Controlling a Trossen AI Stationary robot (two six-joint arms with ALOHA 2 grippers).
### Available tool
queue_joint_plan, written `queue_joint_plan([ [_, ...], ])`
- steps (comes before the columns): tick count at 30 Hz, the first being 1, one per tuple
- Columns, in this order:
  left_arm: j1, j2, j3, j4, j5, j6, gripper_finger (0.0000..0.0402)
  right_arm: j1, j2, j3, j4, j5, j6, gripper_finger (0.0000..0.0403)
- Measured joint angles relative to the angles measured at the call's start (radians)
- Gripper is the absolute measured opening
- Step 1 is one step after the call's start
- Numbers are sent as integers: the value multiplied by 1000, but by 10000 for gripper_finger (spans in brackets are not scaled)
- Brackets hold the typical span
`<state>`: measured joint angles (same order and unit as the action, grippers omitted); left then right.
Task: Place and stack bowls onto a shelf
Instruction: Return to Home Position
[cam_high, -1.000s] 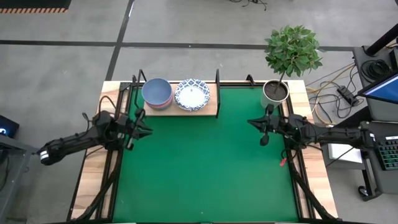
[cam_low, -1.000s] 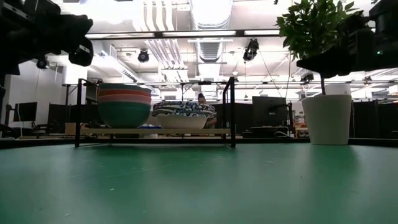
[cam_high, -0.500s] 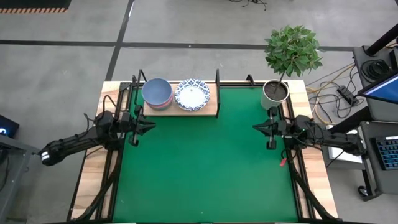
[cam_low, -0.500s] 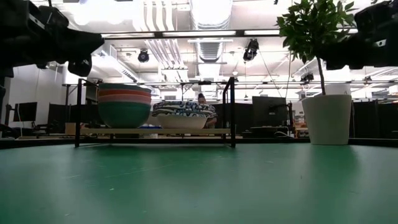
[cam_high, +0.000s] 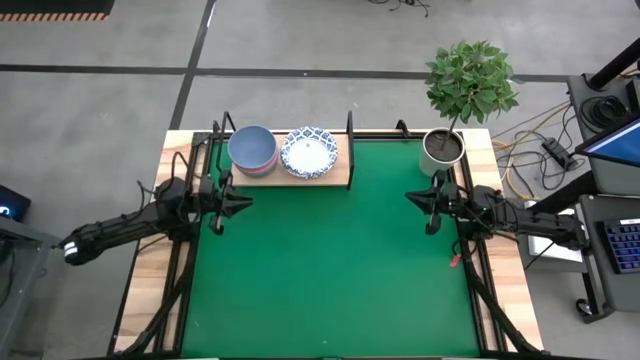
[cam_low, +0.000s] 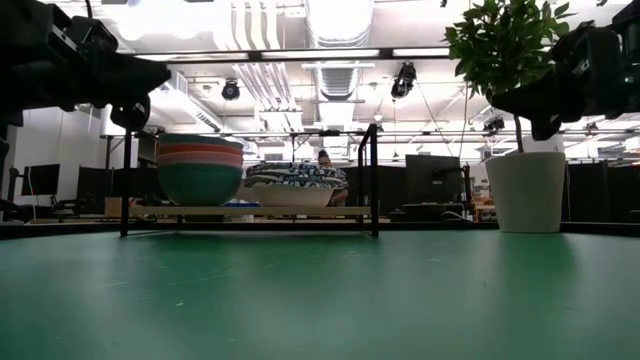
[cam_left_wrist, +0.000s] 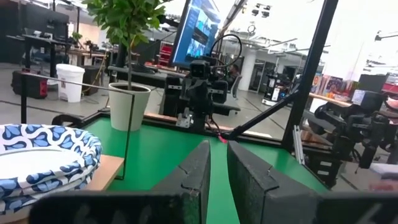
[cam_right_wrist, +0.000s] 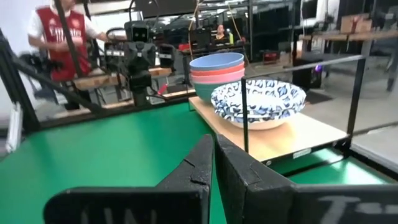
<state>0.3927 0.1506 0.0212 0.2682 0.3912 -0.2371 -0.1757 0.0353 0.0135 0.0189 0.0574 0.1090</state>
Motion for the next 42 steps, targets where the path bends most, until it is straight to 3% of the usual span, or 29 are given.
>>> queue_joint_plan([
  [42, 0, 38, 0, 0, 0, 0, 37, 0, 0, 0, -1, 4, -67, 9],
])
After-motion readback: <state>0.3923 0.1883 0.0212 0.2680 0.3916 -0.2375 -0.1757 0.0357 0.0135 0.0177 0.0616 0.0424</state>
